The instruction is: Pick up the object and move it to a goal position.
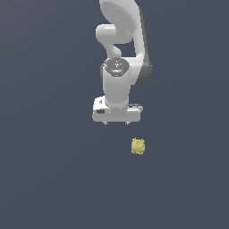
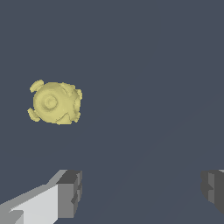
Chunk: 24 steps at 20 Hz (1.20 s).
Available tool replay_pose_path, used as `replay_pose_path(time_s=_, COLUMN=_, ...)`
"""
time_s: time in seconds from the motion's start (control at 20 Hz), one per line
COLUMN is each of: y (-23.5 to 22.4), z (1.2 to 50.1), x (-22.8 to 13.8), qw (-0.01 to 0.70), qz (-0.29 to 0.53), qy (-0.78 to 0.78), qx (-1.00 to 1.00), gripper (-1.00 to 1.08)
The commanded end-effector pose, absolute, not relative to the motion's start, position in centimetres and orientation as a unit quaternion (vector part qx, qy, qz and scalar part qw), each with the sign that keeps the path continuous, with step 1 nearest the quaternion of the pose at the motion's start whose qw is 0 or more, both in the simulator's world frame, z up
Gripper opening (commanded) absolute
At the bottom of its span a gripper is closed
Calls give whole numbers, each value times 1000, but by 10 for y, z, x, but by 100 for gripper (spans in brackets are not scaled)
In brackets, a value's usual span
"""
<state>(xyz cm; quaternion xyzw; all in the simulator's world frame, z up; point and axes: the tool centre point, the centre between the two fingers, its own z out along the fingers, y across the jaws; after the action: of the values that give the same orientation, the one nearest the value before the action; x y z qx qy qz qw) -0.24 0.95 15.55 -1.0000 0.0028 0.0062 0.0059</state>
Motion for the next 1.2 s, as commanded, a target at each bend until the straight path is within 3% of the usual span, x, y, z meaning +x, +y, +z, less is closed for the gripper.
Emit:
replay_pose_path(time_s=0.0, y=9, z=155, x=-2, qw=6, qz=6, qy=3, qx=-1000, gripper=100)
replay_pose_path(time_s=0.65, y=37, z=141, x=-14, qw=15, qz=28, qy=-23, qx=-999, gripper=100)
replay_pose_path(time_s=1.15, y=54, z=131, x=4, qw=11, qz=22, qy=-4, qx=-1000, gripper=100)
